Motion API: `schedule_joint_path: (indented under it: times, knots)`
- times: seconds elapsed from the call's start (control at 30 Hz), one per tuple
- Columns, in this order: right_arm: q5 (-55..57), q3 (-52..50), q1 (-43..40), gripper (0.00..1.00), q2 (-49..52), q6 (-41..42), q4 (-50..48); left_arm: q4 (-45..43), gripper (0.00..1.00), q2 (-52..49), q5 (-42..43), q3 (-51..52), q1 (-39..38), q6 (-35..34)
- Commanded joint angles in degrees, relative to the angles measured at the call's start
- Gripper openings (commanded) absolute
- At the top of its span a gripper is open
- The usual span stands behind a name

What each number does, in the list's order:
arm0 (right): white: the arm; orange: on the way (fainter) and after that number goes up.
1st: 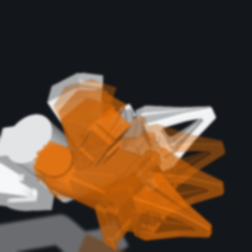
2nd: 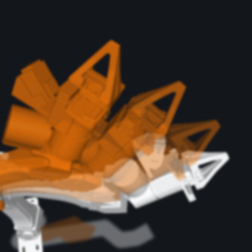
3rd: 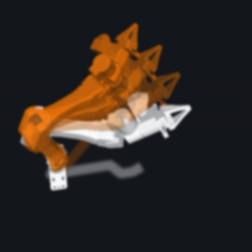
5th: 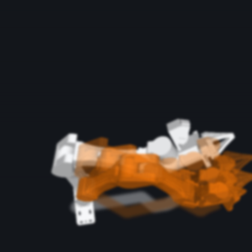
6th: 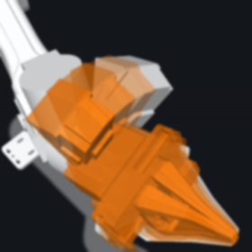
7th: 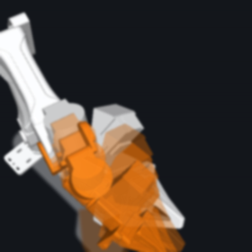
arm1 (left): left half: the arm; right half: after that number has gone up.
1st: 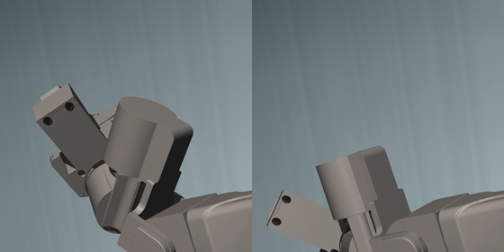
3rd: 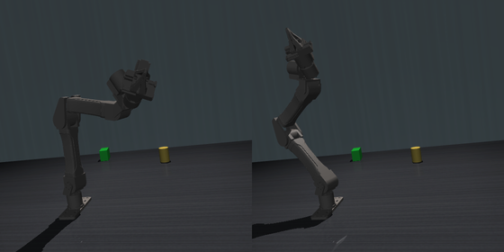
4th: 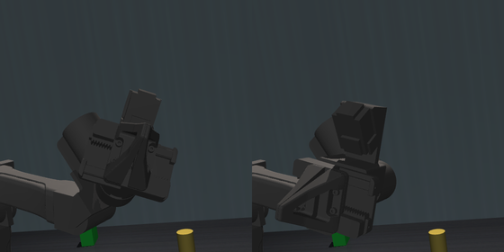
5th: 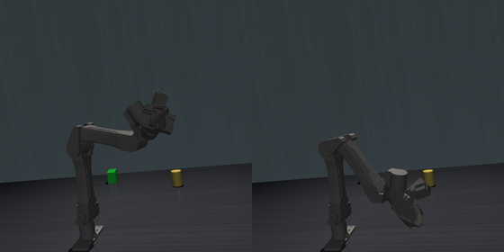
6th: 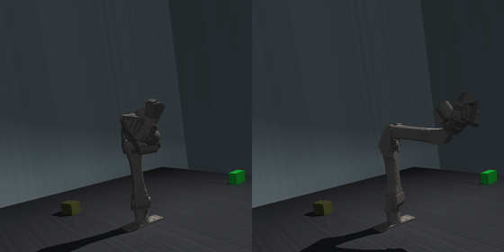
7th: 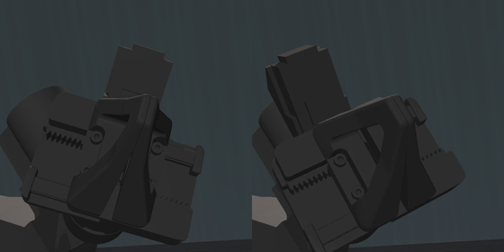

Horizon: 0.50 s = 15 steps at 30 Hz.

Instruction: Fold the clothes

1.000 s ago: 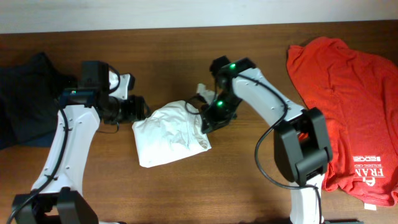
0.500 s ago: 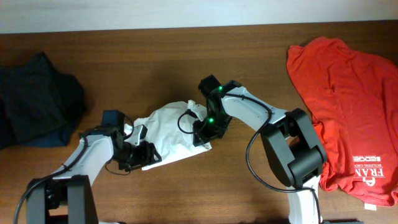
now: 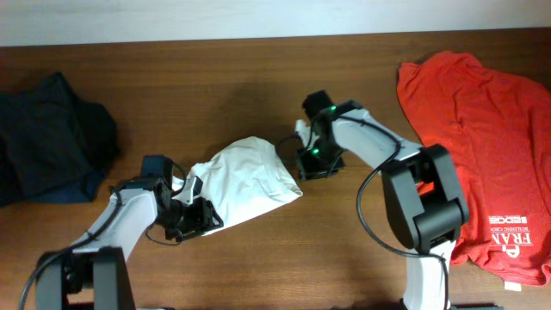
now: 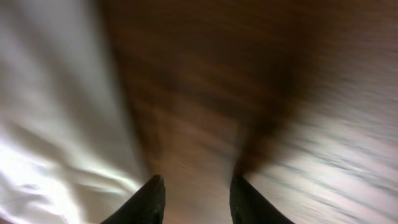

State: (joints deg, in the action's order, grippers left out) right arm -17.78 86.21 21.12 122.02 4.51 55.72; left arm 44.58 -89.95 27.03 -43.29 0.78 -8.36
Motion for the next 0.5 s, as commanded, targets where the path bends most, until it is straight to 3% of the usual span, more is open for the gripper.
schedule_joint_path:
  times: [0.0,0.13,0.23,0.37,0.47]
  knots:
    - [4.55,5.40,-1.27,0.41,-0.37,0.48,4.22,-0.70,0.61,7.87,1.05,-5.11,0.04,-0.17]
    - [4.66,13.90,-1.70,0.41,-3.52,1.07,10.75,-6.73,0.78,12.09,-2.86,-12.74,0.04,1.68]
    - [0.46,17.55,-1.60,0.42,-5.46,1.99,15.04,-16.17,0.78,10.60,-4.00,-14.25,0.04,1.55]
    - [-7.80,16.02,-1.01,0.43,-5.40,1.97,16.96,-18.14,0.78,2.38,-3.91,-14.25,0.04,1.55]
    - [-8.59,13.86,0.66,0.43,-5.35,1.75,16.87,-16.74,0.67,-4.39,-3.69,-14.25,0.04,1.55]
